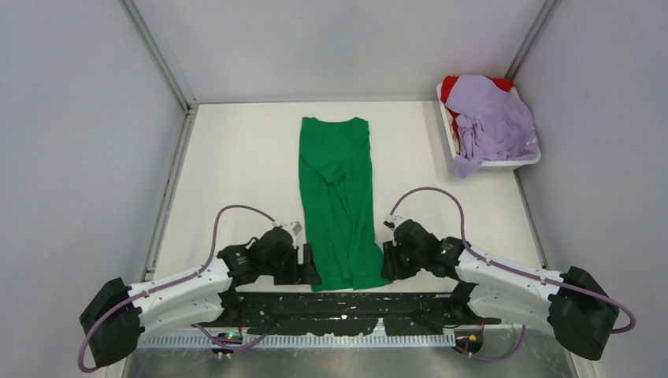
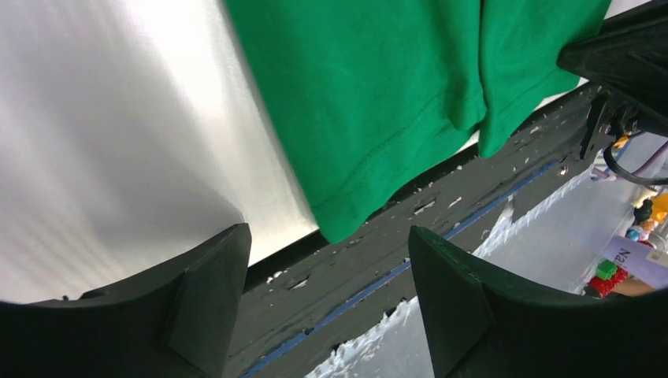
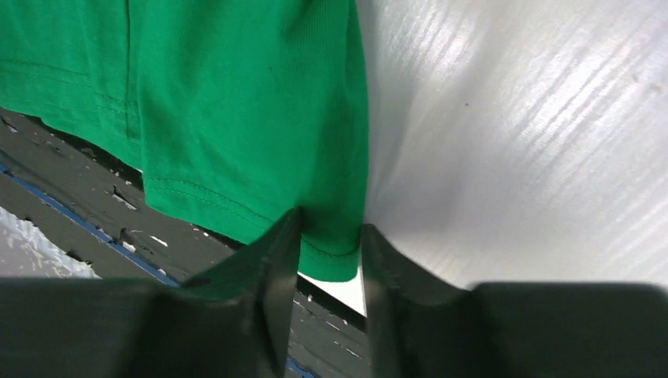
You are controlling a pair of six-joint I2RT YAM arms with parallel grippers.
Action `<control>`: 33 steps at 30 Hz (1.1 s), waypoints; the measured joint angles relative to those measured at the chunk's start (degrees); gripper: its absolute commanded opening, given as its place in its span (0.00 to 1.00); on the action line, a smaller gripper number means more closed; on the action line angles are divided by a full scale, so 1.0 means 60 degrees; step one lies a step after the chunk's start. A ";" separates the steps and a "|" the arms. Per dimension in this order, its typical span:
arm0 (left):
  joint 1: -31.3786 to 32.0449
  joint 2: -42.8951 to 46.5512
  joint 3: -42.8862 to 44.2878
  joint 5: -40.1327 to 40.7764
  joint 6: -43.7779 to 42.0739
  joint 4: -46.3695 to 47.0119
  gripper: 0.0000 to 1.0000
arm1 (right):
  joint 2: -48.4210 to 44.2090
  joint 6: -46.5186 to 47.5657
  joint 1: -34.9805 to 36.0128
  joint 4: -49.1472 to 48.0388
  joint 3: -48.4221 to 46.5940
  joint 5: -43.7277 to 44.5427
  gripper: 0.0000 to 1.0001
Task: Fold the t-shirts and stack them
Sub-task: Grab the bottom of the folded rectangular tshirt with both arms
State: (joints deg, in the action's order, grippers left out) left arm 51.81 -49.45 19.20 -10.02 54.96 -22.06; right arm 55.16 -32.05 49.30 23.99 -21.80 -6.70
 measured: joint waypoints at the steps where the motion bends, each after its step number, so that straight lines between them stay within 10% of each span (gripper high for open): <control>1: 0.0109 -0.0178 0.0018 0.0029 0.0076 0.0131 0.72 | 0.0033 -0.0055 -0.0004 -0.0080 0.0040 -0.0109 0.23; 6: 0.0831 -0.1071 0.0342 0.0430 0.0353 0.0437 0.58 | -0.0295 -0.0605 -0.0004 -0.0204 0.0390 -0.0404 0.06; 33: 0.2495 -0.1694 0.0692 0.1891 0.1005 -0.0120 0.00 | -0.2463 -0.3155 -0.0004 -0.0029 0.1304 -0.1100 0.05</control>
State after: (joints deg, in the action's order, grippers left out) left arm 66.78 -59.61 23.35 1.32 60.99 -22.79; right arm 40.38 -50.98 49.28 23.81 -13.98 -13.30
